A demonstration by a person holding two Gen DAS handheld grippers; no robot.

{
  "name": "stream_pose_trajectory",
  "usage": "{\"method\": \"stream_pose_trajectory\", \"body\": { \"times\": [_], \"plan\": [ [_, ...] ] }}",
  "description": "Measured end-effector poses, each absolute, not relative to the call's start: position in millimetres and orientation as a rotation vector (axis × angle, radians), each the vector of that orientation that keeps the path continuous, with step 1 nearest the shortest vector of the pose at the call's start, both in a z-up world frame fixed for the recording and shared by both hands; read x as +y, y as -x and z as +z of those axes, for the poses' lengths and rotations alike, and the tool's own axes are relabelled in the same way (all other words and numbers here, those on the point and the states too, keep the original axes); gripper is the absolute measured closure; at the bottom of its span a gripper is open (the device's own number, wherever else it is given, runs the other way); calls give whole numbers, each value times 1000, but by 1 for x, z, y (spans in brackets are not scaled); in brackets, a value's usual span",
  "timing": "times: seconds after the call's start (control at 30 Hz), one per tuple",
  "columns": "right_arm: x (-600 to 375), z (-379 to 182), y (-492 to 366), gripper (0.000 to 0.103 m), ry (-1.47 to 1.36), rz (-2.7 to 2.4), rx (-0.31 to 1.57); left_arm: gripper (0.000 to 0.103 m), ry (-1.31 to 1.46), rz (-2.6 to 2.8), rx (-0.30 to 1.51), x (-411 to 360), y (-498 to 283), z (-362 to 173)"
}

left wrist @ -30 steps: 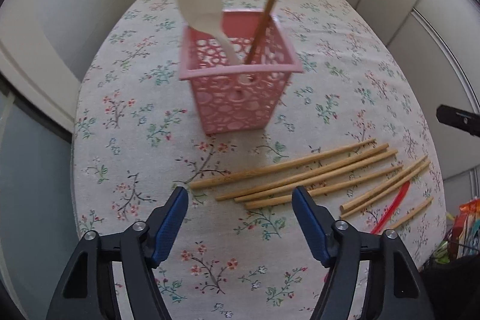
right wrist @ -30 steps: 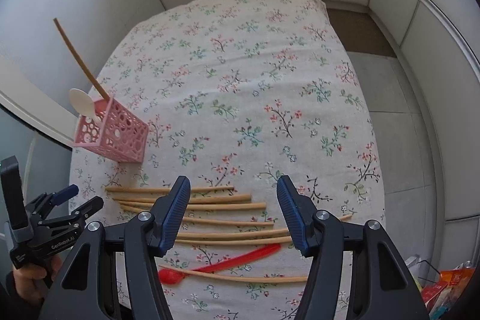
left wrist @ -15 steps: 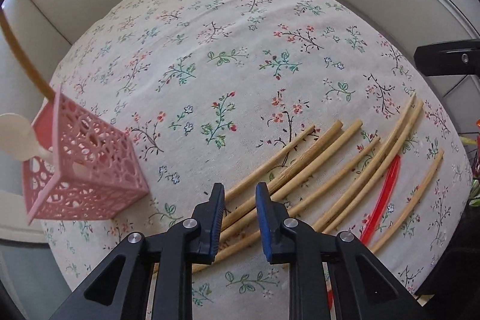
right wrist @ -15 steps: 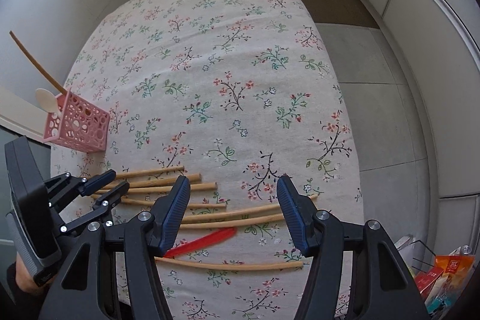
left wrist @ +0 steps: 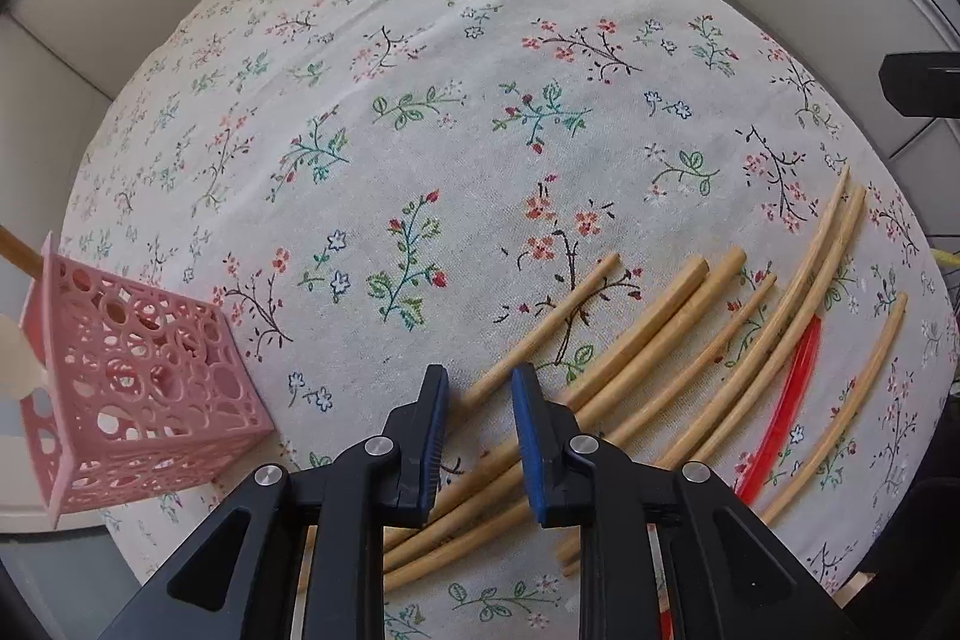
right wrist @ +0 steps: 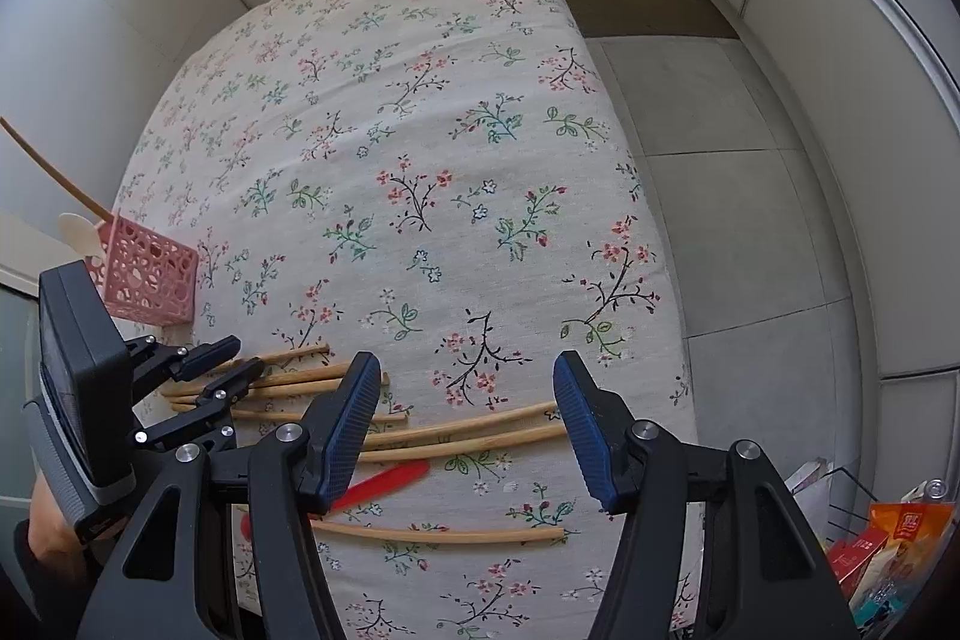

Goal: Organize utensils
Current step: 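Move the left gripper to the chopstick pile and grasp one chopstick, then lift the chopstick upright with the left gripper while the right gripper grasps another chopstick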

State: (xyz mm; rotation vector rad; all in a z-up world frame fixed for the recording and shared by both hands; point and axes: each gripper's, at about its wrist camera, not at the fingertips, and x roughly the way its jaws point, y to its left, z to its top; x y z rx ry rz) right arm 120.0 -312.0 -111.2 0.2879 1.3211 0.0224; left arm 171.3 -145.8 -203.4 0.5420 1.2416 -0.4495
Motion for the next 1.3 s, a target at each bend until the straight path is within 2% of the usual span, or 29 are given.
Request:
{"method": "stream_pose_trajectory", "body": {
  "times": [0.2,0.3,0.43,0.73,0.83,1.07,1.2,1.3],
  "plan": [
    [-316,-116,-120,40,-308,19,1340,80,-487,-399,1226,-154,-184,-203],
    [-316,-120,-120,40,-310,14,1356,84,-417,-377,1224,-151,-192,-203],
    [-316,-125,-121,40,-312,7,1372,102,-395,-336,1186,-149,-198,-197],
    [-307,-130,-123,40,-312,16,1390,103,-333,-346,1122,-134,-185,-166],
    [-303,-132,-124,40,-326,21,1397,101,-343,-394,1148,-135,-186,-174],
    [-297,-135,-128,40,-331,30,1409,85,-368,-387,1206,-147,-201,-202],
    [-299,-140,-130,40,-337,23,1424,85,-310,-374,1238,-144,-210,-203],
    [-300,-143,-131,40,-350,24,1434,91,-323,-376,1234,-146,-212,-204]
  ]
}}
